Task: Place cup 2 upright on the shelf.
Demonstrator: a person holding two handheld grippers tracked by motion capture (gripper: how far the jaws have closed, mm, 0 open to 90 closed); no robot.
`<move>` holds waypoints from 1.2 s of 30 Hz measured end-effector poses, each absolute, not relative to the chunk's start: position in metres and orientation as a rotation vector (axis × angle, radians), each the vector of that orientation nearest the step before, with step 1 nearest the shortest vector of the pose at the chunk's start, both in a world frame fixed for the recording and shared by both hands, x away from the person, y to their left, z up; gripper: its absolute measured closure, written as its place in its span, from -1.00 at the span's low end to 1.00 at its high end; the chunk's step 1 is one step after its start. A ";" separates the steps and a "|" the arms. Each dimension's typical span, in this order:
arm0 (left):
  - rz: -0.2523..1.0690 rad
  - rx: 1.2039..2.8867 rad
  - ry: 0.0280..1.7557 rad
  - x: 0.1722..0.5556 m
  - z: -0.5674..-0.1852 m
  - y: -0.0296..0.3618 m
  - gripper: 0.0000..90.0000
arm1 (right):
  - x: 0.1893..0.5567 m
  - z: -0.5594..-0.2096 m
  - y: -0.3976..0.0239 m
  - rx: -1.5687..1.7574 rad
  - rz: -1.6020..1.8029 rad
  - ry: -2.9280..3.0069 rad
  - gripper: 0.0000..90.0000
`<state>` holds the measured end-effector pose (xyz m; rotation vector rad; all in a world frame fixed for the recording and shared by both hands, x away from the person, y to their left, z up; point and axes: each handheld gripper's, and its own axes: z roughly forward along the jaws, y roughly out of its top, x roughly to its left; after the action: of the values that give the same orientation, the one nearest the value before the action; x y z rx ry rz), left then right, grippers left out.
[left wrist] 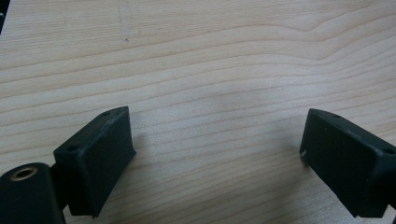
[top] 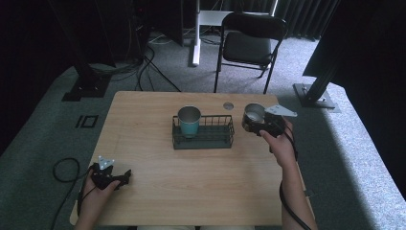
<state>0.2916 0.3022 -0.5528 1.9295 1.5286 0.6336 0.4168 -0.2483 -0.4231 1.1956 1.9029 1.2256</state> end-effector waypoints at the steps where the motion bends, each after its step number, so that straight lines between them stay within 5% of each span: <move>1: 0.634 1.930 1.529 0.292 -0.553 0.302 -0.77 | 0.417 -0.421 -0.247 1.192 1.231 1.904 -0.60; 36: 0.633 1.929 1.529 0.292 -0.553 0.302 -0.77 | 0.429 -0.407 -0.176 1.061 1.305 2.015 -0.60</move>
<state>0.2916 0.3022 -0.5528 1.9291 1.5289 0.6335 0.4290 -0.1760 -0.4073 1.0606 2.0148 1.3054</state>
